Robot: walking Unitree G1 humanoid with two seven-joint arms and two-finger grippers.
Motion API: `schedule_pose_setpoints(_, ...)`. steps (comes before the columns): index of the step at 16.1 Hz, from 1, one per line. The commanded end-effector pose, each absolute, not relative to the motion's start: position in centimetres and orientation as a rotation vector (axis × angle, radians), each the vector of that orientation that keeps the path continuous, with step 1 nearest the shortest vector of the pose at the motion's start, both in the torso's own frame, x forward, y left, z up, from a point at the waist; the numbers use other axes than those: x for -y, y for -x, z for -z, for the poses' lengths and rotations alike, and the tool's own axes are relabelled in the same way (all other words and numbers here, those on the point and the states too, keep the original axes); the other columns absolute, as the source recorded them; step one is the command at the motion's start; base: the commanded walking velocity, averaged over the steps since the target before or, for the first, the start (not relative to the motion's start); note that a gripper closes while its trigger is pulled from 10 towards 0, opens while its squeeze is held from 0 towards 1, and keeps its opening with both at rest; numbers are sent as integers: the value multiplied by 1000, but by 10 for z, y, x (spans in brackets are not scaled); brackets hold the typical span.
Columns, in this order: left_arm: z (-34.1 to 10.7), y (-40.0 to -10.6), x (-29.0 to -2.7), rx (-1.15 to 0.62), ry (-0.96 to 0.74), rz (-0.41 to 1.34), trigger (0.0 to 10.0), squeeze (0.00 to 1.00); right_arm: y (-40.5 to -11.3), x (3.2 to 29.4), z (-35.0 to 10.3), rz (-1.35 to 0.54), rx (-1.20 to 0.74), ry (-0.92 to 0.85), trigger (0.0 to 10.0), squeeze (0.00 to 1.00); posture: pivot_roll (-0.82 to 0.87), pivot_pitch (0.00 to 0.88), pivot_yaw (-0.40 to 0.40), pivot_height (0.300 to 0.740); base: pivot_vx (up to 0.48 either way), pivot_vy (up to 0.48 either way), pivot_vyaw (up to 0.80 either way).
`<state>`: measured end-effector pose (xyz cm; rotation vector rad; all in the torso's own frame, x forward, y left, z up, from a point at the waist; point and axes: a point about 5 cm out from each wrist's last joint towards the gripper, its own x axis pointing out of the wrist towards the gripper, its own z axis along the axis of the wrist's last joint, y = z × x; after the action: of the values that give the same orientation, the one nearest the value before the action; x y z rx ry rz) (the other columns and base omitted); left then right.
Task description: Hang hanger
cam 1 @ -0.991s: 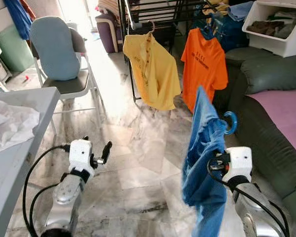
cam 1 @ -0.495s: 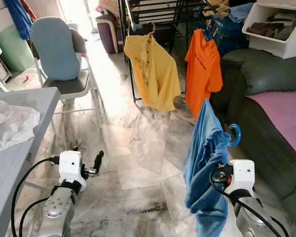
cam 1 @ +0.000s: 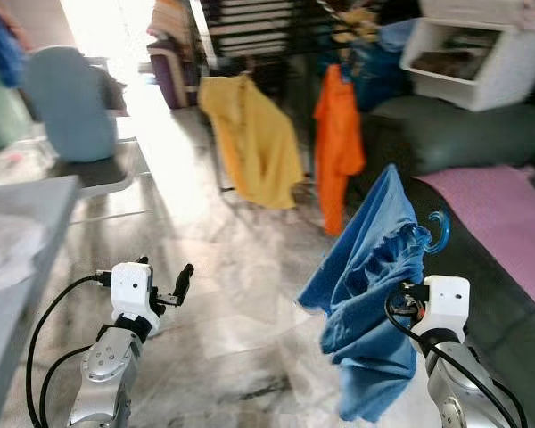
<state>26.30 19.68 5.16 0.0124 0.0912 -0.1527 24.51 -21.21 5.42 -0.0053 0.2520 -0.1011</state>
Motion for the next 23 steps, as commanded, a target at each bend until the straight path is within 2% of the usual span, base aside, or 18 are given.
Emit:
schedule_pose_setpoints(1, -55, -264, -195, -82, -7, 153, 10000, 0, -250, 208, -61, 94, -226, 3, 10000, 0, -164, 0, 40, 740, 379, 0, 0)
schedule_pose_setpoints(4, -56, -263, -189, -84, 4, 171, 10000, 0, -251, 207, -62, 88, -225, 5, 10000, 0, -166, 0, 41, 740, 388, 0, 0)
schedule_pose_setpoints(16, -66, -274, -179, -79, 21, 145, 10000, 0, -260, 203, -68, 78, -199, -1, 10000, 0, -166, 0, 52, 740, 397, 0, 528)
schedule_pose_setpoints(23, -65, -278, -174, -95, 32, 145, 10000, 0, -263, 206, -69, 107, -193, 1, 10000, 0, -171, 0, 58, 740, 443, 0, 0)
